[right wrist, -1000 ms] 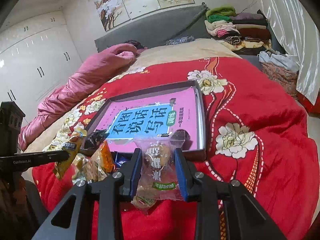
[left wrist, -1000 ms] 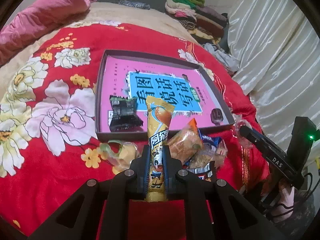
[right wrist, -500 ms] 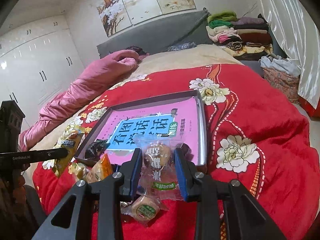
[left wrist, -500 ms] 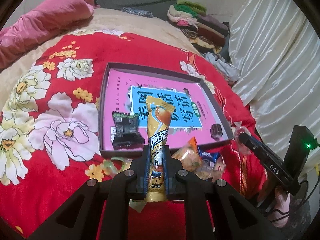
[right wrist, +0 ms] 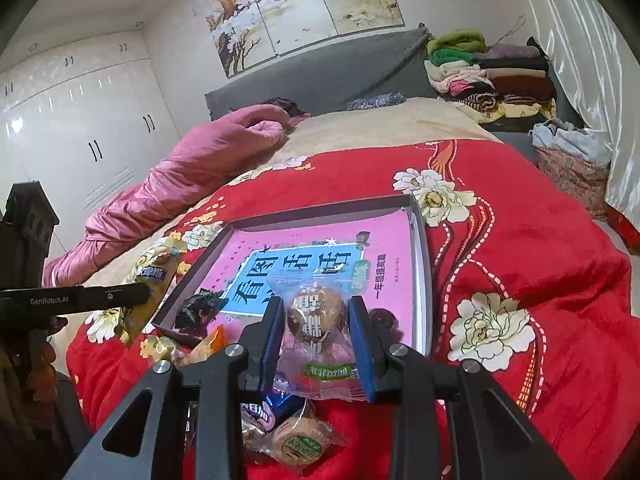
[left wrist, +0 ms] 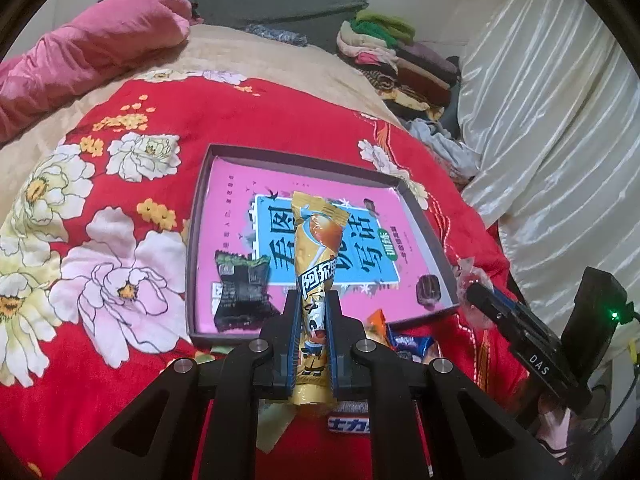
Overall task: Organize snacks
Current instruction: 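Carry the yellow wrapper into the tray with the left tool while the right tool carries the pastry bag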
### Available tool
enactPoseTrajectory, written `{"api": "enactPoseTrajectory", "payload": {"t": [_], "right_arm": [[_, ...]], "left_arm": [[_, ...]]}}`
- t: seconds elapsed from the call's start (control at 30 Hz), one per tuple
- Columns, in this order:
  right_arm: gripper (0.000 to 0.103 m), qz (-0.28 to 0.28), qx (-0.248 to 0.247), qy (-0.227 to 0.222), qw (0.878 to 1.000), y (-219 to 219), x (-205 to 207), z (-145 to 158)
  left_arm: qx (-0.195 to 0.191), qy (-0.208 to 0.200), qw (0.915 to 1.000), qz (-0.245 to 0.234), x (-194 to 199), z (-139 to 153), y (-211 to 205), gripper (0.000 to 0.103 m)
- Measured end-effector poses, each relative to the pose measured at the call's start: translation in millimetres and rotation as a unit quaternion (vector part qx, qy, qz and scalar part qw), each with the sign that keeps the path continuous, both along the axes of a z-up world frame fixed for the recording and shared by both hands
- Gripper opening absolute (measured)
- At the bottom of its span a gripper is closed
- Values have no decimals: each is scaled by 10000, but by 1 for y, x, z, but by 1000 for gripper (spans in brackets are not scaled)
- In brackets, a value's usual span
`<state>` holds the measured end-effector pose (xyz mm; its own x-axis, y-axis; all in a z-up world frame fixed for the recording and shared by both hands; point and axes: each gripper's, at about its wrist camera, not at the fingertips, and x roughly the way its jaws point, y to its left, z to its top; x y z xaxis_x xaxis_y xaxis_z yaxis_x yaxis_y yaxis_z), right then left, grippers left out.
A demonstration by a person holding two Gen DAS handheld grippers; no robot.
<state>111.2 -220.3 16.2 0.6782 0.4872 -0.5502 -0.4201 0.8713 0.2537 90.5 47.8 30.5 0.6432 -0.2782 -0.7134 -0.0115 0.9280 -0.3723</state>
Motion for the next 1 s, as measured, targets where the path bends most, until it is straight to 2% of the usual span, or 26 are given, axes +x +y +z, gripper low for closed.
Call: {"api": "enactPoseTrajectory", "payload": {"t": [0.37, 0.53, 1.0], "right_arm": [[33, 70, -25, -50, 10000, 4, 8, -1], [33, 92, -20, -51, 9999, 4, 11, -2], [33, 193, -141, -24, 9997, 16, 28, -7]], "left_arm": [[-1, -54, 10000, 63, 10, 0, -1, 12], [126, -171, 9998, 66, 11, 1, -6, 12], [152, -132, 9998, 33, 26, -10, -11, 12]]}}
